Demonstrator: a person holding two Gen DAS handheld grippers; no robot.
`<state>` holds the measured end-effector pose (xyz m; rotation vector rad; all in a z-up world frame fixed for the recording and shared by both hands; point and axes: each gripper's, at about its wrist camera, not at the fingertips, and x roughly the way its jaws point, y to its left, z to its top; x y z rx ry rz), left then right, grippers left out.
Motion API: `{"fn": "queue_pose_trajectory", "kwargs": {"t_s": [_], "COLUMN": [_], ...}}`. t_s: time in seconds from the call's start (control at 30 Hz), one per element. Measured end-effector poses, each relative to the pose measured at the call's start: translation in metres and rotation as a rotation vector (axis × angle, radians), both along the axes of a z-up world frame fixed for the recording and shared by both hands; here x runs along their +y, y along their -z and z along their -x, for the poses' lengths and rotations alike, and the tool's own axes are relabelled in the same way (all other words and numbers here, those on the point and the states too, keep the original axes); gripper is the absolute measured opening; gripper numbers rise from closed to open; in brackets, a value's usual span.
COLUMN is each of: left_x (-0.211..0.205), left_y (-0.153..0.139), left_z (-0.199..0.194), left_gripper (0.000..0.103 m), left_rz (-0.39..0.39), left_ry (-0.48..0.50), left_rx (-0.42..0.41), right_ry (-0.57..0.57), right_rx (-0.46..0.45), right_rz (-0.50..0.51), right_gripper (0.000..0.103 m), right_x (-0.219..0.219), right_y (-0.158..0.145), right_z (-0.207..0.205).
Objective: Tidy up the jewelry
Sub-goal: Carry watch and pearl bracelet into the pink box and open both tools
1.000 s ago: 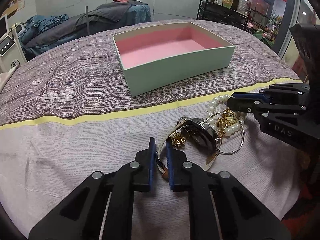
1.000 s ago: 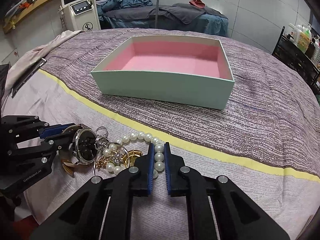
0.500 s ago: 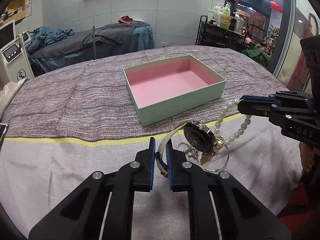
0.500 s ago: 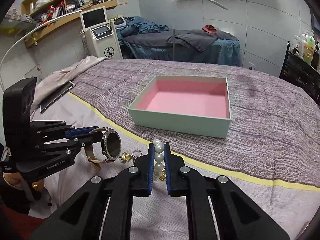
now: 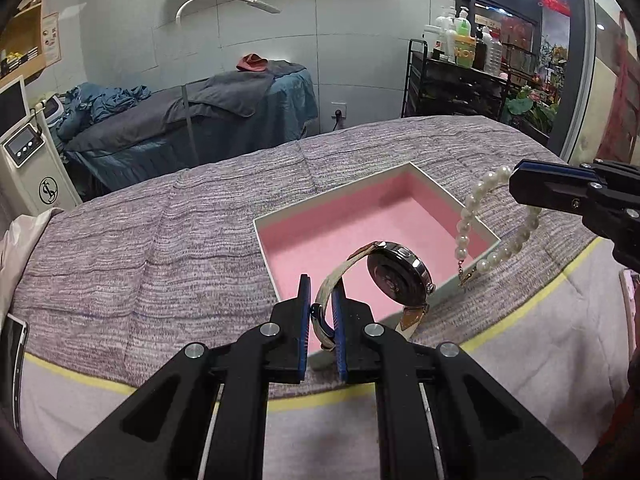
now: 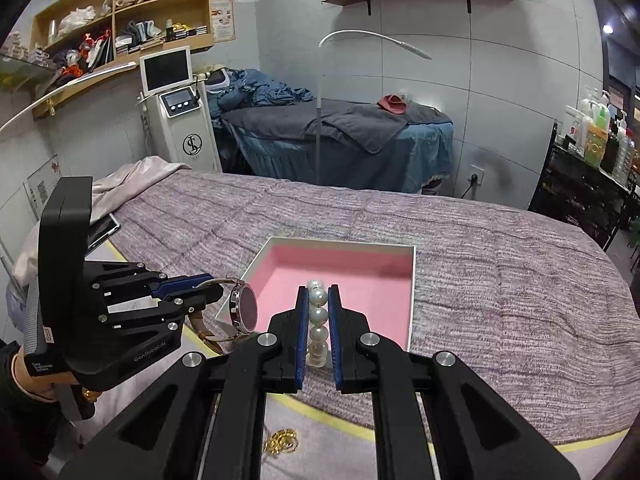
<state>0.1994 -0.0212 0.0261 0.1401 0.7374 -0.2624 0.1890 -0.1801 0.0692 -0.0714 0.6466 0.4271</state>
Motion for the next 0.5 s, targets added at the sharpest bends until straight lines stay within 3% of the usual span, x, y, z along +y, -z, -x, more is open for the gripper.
{"fn": "queue_pose_trajectory", "kwargs": {"t_s": [0.27, 0.5], "left_x": [-0.019, -0.028], "left_y": [0.024, 0.053], "left_z": [-0.068, -0.090], "left_gripper": [0.011, 0.011], "left_rz": [-0.061, -0.084], "left_ry": [-0.006, -0.006], "left_rx": [0.107, 0.183], "right_ry": [0.039, 0.074], "right_rx": [0.096, 0.187], "right_rz": [-0.017, 0.003], "right_gripper": [0.009, 0.009], "right_x": [0.004, 0.004], "right_y": [0.024, 0.062], "right_z": [-0.062, -0.085]}}
